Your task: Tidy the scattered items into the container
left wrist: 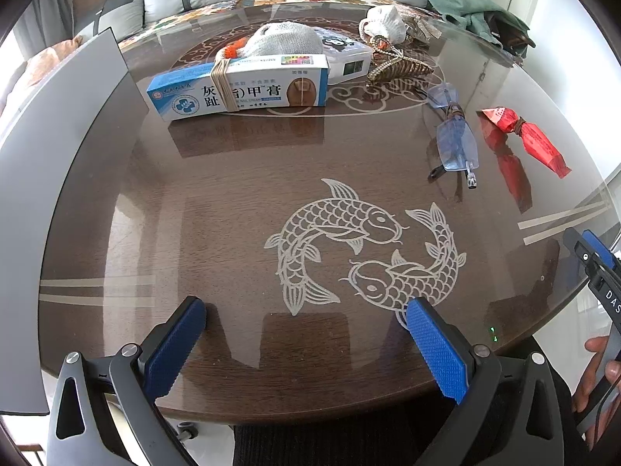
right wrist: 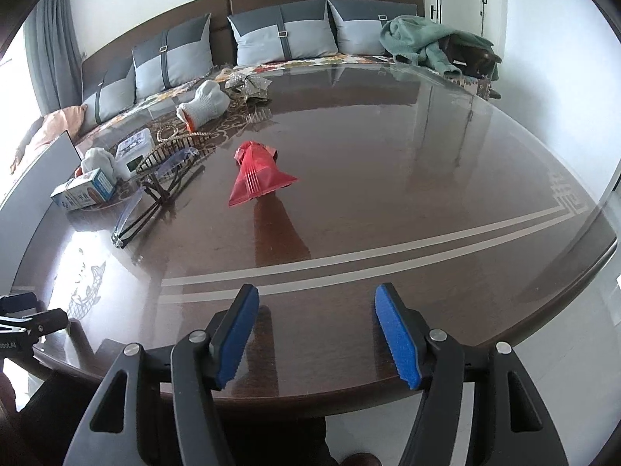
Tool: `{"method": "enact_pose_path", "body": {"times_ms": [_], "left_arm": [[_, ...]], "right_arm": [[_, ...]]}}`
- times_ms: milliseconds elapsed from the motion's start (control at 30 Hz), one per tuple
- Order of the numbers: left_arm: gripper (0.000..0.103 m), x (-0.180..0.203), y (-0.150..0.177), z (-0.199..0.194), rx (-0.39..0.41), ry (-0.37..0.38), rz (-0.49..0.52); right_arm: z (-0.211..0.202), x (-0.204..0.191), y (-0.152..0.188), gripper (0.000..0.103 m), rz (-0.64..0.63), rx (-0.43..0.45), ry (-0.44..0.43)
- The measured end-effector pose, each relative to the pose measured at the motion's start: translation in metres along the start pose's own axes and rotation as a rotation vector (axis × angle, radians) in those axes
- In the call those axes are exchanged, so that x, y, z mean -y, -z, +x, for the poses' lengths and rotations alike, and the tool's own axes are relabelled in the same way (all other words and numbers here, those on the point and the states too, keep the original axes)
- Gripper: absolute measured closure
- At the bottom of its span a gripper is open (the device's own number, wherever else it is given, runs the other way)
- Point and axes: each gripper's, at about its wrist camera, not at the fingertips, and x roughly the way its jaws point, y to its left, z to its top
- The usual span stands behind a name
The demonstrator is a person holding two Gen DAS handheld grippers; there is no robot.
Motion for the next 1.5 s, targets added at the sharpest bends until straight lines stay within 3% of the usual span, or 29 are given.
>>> {"method": "enact_pose_path", "body": {"times_ms": [200,667,767,1067,1300,1500], "left_arm": [[0.0,0.0,-0.001,0.0,-0.003,0.002,0.008],[0.0,0.0,-0.003,0.001,-0.011,0.003,0.008],[0.0,0.0,-0.006,-0.001,-0.009,0.035,0.008],[0.0,0.046,-0.053,-0.007,0.044,0.111,0.086],[0.0,0.08,-0.089,-0.012,0.084,0.166,0.146],[0.0,0.092,-0.113,0.016,0.052,0.077,0.148]], "right_arm": [[0.002,-0.009,-0.001,0.039,-0.044,-0.014,0.051],[0.002,-0.006,0.0,0.036,-0.053,-0.005,0.03],[0.002,-0.005,0.0,0.036,-0.061,0.006,0.018],[-0.005,0.022,-0.017,0.036,0.058,-0.027,-0.113],[-0.016,0.02,-0.055,0.036,-0.007,0.035,-0.171],[-0.003,0.01,-0.079,0.036,-0.058,0.029,-0.223]]}}
